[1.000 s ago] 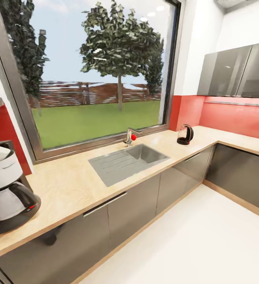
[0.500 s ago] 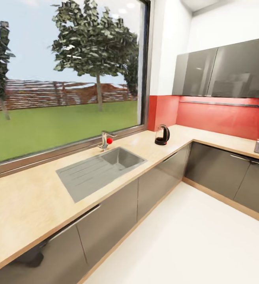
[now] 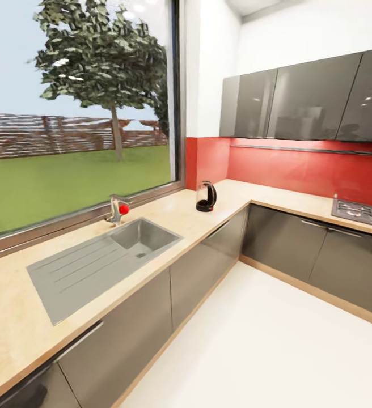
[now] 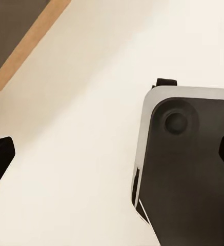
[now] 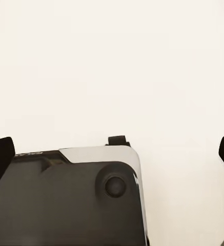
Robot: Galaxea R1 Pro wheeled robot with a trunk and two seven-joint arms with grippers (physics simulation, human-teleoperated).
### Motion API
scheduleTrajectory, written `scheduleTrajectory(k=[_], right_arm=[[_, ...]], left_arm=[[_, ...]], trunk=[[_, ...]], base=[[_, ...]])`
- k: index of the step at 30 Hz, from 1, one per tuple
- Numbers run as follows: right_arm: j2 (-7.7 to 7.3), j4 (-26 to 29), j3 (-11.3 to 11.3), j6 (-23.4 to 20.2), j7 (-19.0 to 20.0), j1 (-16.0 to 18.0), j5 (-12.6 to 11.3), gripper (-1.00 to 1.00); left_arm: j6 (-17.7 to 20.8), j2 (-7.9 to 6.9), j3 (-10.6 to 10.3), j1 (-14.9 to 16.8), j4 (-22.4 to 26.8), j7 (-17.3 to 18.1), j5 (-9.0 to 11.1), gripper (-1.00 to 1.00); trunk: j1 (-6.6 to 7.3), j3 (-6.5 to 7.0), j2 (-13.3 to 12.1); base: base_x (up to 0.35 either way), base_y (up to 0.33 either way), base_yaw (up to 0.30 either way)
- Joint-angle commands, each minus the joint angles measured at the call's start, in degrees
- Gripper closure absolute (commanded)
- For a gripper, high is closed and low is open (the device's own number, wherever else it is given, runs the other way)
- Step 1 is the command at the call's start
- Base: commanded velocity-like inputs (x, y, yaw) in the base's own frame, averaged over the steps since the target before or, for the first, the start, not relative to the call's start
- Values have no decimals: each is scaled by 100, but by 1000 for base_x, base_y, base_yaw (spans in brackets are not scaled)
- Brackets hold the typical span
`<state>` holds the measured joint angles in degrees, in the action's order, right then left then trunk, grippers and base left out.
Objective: Set up a coffee station on the kitchen countertop: keep the coffee maker on the countertop, move the bottle of coffee from the kitchen shelf to the counter next to the coffee maker, place a paper coffee filter on top of the coffee maker, put the saucer next to the coffee maker with the coffee cup on the saucer, and place the electric kettle next to the coffee maker.
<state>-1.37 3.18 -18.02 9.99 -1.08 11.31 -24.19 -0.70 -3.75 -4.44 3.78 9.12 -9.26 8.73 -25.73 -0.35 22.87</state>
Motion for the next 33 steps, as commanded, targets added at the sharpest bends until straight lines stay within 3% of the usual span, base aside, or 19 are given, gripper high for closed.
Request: scheduleTrajectory(k=[1,33], right_arm=[[-1,-2,-46,11,-10,2,-44,-100],[-1,-6,-53,12,-6,2,-42,-100]], left_arm=[[-8,-3,-48,-1,3,-23,58,-100],[-27,-4,-57,-1,6,-14,58,-100]], trunk=[[-5,-4,4],[-5,-4,4]], base=[[280,-167,-288],[280,-167,-291]])
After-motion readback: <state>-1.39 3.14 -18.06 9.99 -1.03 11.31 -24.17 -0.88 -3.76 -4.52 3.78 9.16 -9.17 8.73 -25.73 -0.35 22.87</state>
